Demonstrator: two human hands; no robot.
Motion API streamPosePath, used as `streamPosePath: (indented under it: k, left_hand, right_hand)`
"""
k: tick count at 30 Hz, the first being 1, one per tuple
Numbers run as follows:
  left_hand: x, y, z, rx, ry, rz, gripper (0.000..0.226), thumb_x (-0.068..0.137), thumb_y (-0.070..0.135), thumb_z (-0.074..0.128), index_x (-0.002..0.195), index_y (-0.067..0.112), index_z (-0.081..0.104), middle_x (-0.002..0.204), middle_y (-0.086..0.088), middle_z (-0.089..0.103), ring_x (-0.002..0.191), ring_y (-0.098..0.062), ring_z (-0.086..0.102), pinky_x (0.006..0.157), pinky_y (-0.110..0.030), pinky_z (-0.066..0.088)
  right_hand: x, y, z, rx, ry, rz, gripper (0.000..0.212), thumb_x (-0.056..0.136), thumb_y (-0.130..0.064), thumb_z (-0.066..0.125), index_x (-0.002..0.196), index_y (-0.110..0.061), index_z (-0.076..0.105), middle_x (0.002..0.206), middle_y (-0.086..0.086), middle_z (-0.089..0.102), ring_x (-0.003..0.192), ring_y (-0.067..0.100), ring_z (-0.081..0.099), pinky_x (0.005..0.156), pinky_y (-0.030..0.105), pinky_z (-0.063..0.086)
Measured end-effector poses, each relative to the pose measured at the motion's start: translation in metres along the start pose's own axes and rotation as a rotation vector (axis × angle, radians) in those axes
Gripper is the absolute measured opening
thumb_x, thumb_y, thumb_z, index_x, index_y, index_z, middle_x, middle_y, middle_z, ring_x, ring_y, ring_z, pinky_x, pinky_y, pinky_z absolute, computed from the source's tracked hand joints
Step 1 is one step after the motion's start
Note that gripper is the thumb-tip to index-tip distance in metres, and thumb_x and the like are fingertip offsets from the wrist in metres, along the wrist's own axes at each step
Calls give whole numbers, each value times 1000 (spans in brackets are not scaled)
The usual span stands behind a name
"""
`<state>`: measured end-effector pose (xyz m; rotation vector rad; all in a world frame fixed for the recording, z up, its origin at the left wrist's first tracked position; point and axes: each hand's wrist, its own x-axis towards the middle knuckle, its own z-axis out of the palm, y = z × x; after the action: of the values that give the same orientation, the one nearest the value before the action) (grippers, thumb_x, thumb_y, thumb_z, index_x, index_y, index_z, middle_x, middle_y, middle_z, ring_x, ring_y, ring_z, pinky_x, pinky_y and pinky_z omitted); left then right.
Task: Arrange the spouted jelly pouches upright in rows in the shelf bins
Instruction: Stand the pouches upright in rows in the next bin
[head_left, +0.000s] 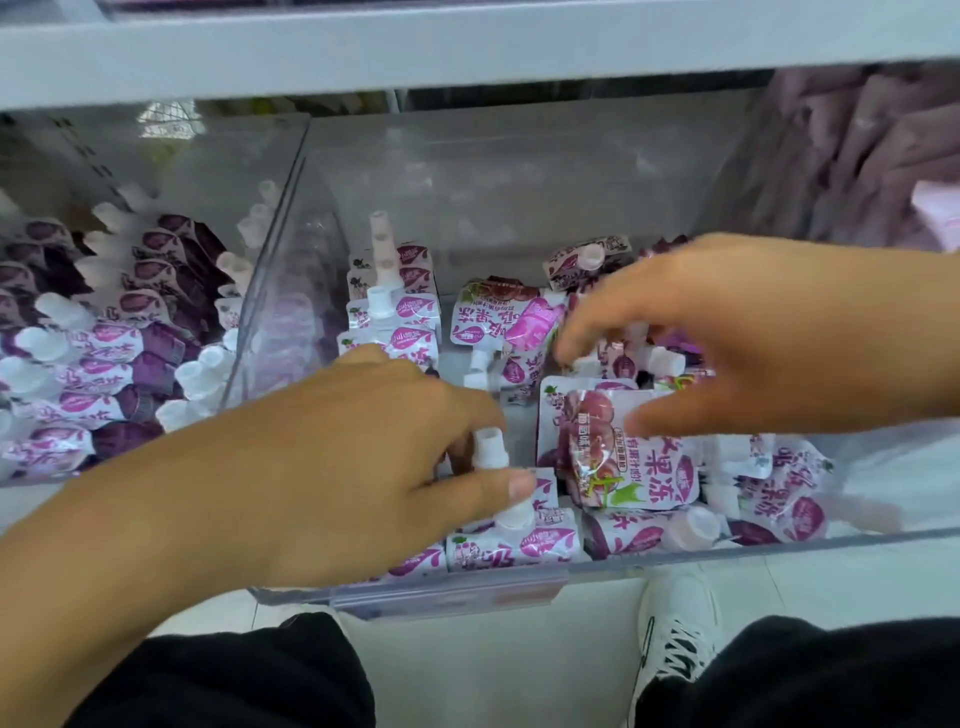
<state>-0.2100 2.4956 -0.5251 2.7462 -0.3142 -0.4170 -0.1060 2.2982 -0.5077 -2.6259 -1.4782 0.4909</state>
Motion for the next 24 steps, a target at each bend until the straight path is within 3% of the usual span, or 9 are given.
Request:
streamPosePath:
  k: [4,6,8,11,15,18,20,22,24]
  left_hand:
    - [3,-2,0,66,-17,35,40,88,48,34,92,24,66,53,6,42,56,14,43,57,-5,34]
    - [6,-4,0,107,-38,53,28,96,41,41,95,26,64,56,18,51,59,20,42,59,-4,33]
    - [7,-8,0,129,-80,42,22,98,41,43,93,28,61,57,13,50,60,21,43,58,-7,34]
    - [9,-16,-2,91,-145,53,23,94,51,42,88,33,54,67,18,54,61,4,48,52,-18,32]
    - [11,-23,-1,80,-137,75,22,93,54,43,87,36,54,67,20,54,58,-3,47,53,-21,33]
    - [10,-27,1,18,-125,94,23,91,55,44,89,37,58,67,17,60,63,-3,54,61,-21,44]
    - [9,-29,0,-77,-128,92,26,87,57,48,92,36,62,73,16,68,70,-6,64,72,-31,53]
    - [6,-29,-3,-186,-117,98,31,81,59,52,92,35,68,79,17,73,74,-7,70,76,-33,57]
    - [3,-29,-8,-238,-51,106,36,75,62,52,89,36,73,77,24,72,73,1,70,73,-20,57]
  right_hand:
    - [-8,1,15,-128,-107,242,54,58,-76,68,100,-49,47,84,-25,49,83,0,50,76,27,49]
    - [0,8,31,-168,-25,201,56,50,-72,74,86,-44,40,69,-19,44,68,0,46,67,34,51]
    - [4,7,31,-132,37,175,57,49,-65,79,83,-40,40,62,-15,43,60,-4,42,60,33,50]
    - [-3,-5,25,46,61,35,37,68,-44,80,84,-38,48,77,-17,47,75,-8,47,60,18,40]
    - [-1,-13,21,212,-49,-44,25,79,-26,75,90,-33,54,86,-31,56,77,-11,55,62,9,45]
    - [4,-1,-1,376,167,31,23,78,-22,74,93,-33,60,87,-20,69,75,-6,66,69,24,58]
    - [8,-3,-12,505,322,49,24,78,-23,75,99,-28,63,84,-11,74,70,2,70,67,30,61]
    - [22,-12,-7,378,364,-20,21,81,-30,72,101,-30,67,85,-17,71,73,-6,66,66,14,56]
    - [40,-22,7,143,274,-85,21,86,-36,67,106,-32,71,89,-19,69,77,-5,62,66,10,47]
